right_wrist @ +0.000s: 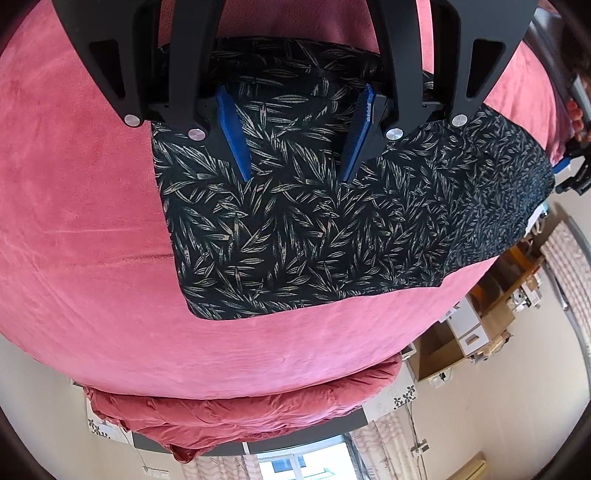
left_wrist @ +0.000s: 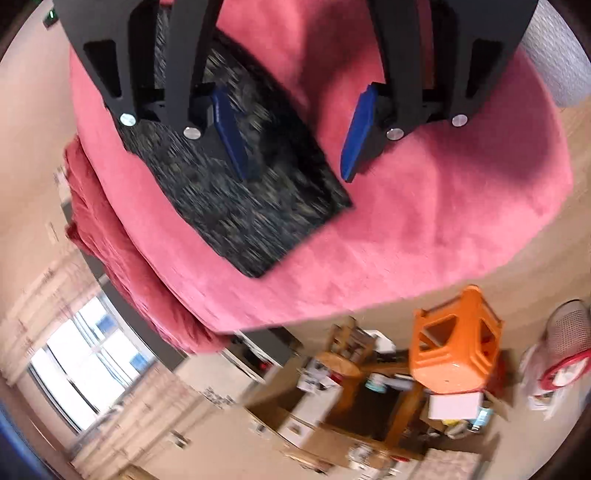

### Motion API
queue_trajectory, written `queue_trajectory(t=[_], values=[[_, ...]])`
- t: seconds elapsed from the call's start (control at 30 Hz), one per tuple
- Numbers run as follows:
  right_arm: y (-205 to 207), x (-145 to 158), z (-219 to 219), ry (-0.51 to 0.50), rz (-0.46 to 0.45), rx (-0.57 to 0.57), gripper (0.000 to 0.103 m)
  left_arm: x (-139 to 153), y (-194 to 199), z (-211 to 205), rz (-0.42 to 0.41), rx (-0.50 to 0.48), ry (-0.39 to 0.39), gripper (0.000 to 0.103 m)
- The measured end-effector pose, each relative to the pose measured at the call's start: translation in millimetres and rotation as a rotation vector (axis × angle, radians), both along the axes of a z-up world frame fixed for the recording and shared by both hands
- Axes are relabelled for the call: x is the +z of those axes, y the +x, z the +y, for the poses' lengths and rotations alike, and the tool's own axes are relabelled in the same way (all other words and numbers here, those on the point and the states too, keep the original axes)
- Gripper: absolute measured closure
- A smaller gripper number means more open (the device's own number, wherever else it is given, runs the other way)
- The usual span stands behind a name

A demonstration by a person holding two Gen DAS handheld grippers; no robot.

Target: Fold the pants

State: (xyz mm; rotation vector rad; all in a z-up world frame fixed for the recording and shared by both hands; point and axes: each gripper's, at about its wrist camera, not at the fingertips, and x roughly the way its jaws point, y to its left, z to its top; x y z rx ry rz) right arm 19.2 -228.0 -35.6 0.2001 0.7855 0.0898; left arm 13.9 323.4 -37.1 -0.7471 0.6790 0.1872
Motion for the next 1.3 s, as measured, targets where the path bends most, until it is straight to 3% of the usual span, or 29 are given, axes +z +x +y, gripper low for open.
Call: queue_trajectory(t=[0.07, 0.17, 0.33, 0.4, 0.5, 0.57, 0.67, 0.77, 0.83, 1.07, 1.17, 1.3], values=[[0, 0, 0, 0.002, 0.001, -0.001, 0.053, -7, 10, -8, 0.038, -0.066, -0.042, 0.051], [-1, 0, 1, 0.009, 0.0, -0.002, 0.053, -26, 25, -8, 0.106, -0.066, -0.131, 0.051], [-2, 1, 1, 0.008, 0.002, -0.005, 0.053, -34, 38, 6, 0.059, -0.029, -0.218, 0.051], [-2, 1, 1, 0.007, 0.002, -0.005, 0.053, -38, 47, 8, 0.058, -0.027, -0.206, 0.052], [-2, 1, 1, 0.009, 0.002, -0.005, 0.053, -37, 51, 1, 0.064, -0.013, -0.143, 0.065], [-2, 1, 0, 0.017, 0.0, -0.007, 0.053, -31, 49, -3, 0.058, -0.007, -0.126, 0.083], [-3, 3, -4, 0.059, -0.006, -0.017, 0.053, -13, 44, -11, 0.012, 0.005, -0.116, 0.092], [-6, 7, -10, 0.092, -0.025, -0.034, 0.053, 16, 42, -25, -0.045, -0.01, -0.071, 0.093], [-8, 10, -12, 0.102, -0.046, -0.045, 0.046, 45, 43, -46, -0.104, -0.055, -0.01, 0.093], [-14, 20, -15, 0.139, -0.103, -0.041, 0.046, 121, 44, -153, -0.279, -0.304, 0.203, 0.093], [-15, 22, -21, 0.165, -0.112, -0.062, 0.046, 134, 42, -214, -0.31, -0.431, 0.338, 0.093], [-20, 26, -37, 0.26, -0.144, -0.102, 0.046, 128, 34, -293, -0.324, -0.608, 0.467, 0.093]])
